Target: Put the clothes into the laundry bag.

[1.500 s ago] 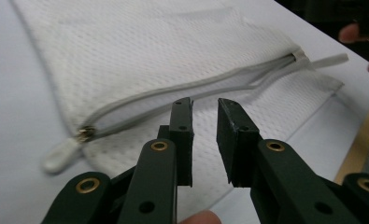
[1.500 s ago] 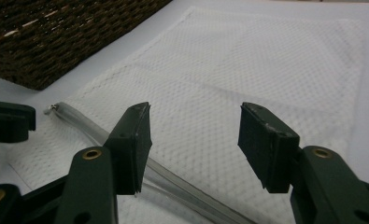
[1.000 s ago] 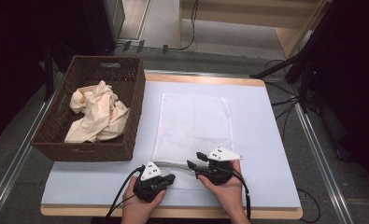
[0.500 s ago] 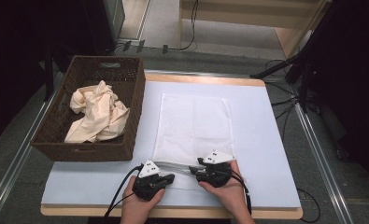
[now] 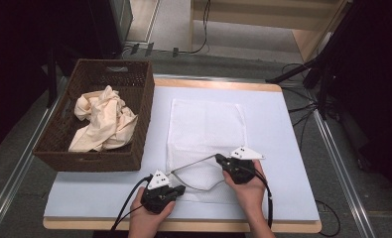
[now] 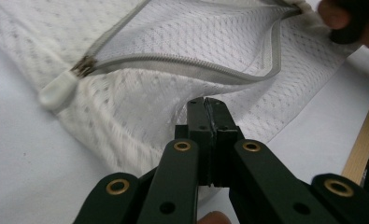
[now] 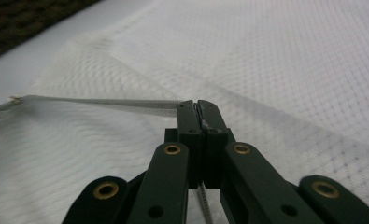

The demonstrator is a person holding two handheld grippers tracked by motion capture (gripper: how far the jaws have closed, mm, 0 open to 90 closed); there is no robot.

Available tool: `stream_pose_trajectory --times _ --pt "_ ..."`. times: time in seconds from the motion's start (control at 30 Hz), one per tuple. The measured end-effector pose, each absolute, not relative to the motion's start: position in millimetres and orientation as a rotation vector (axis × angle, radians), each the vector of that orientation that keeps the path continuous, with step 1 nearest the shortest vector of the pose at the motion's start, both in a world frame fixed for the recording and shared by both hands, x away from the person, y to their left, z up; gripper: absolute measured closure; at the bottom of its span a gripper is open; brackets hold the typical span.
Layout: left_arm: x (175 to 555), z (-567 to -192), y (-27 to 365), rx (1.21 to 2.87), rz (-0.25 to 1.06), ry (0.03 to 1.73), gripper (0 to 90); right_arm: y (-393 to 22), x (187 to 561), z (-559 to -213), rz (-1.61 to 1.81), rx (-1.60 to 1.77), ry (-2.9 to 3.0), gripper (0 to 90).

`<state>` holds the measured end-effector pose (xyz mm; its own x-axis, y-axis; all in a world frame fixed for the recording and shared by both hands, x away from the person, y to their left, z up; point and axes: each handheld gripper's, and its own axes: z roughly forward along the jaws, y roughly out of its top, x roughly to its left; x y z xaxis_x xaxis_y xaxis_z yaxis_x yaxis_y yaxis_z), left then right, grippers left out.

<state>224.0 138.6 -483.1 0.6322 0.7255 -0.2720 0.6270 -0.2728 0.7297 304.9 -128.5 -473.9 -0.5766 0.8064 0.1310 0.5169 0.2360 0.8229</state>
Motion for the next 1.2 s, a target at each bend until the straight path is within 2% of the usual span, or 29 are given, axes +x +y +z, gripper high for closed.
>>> stream_pose_trajectory --times 0.1,0.17,0.27,0.33,0.43,0.5,0.7,0.87,1.2 --pt "224 -483 139 1.987 0.145 1.059 90.0 -128 315 -486 1.197 1.287 2.267 88.0" --pt "224 -483 139 1.989 0.146 1.06 90.0 -126 314 -485 1.185 1.269 2.266 82.1" --pt "224 -483 139 1.987 0.143 1.06 90.0 -127 317 -485 1.252 1.362 2.301 65.6" --pt "224 -483 139 1.985 0.145 1.058 90.0 -128 317 -483 1.253 1.368 2.331 60.5" --pt "223 -484 139 1.983 0.144 1.058 90.0 -127 309 -478 1.153 1.304 2.378 57.9" --pt "223 -484 139 1.984 0.144 1.058 90.0 -125 304 -478 1.128 1.252 2.394 51.3" --pt "223 -484 139 1.986 0.154 1.053 90.0 -120 298 -478 1.026 1.164 2.367 67.5" --pt "223 -483 139 1.986 0.152 1.053 90.0 -118 297 -476 1.044 1.211 2.367 88.1" --pt "222 -483 139 1.987 0.157 1.054 90.0 -131 287 -451 1.406 1.161 2.104 89.1"
